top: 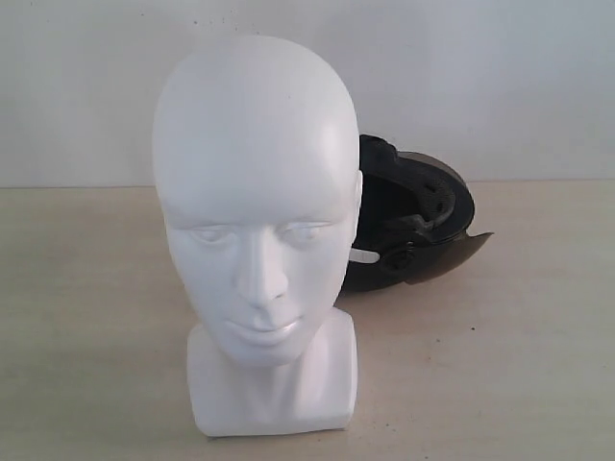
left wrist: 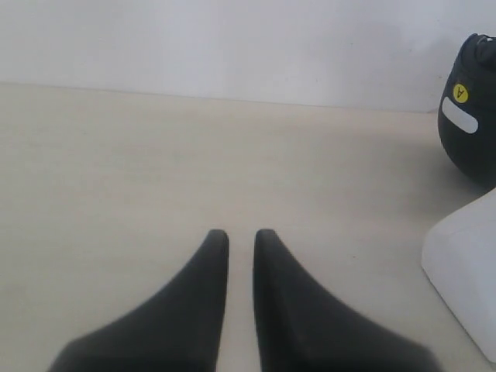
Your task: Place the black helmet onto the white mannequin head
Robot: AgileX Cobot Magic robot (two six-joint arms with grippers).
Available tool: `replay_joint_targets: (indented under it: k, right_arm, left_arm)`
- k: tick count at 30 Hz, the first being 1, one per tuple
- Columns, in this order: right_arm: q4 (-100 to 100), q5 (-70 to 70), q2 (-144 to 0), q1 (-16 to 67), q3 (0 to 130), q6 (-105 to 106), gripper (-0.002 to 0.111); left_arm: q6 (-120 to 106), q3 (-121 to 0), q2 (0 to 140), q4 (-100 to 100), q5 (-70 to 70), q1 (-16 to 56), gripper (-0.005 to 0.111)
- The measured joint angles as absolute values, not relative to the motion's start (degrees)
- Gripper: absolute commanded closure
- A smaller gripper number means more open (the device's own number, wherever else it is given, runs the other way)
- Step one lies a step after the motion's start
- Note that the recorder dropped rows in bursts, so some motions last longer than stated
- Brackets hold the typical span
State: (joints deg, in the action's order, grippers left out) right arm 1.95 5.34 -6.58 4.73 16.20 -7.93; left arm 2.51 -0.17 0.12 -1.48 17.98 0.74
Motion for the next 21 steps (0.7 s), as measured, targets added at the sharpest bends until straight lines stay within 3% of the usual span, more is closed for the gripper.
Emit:
replay_joint_targets:
  k: [14, 21]
  right_arm:
    - [1.86, -22.15, -44.84, 4.65, 39.91, 1.24, 0.109]
    - [-13.14, -32.91, -58.18, 4.65, 46.18, 14.60, 0.108]
  left_arm:
    - [2.51, -0.17, 0.12, -1.48, 17.98, 0.74, 0.094]
    - [2.51, -0.17, 0.12, -1.48, 17.98, 0.74, 0.094]
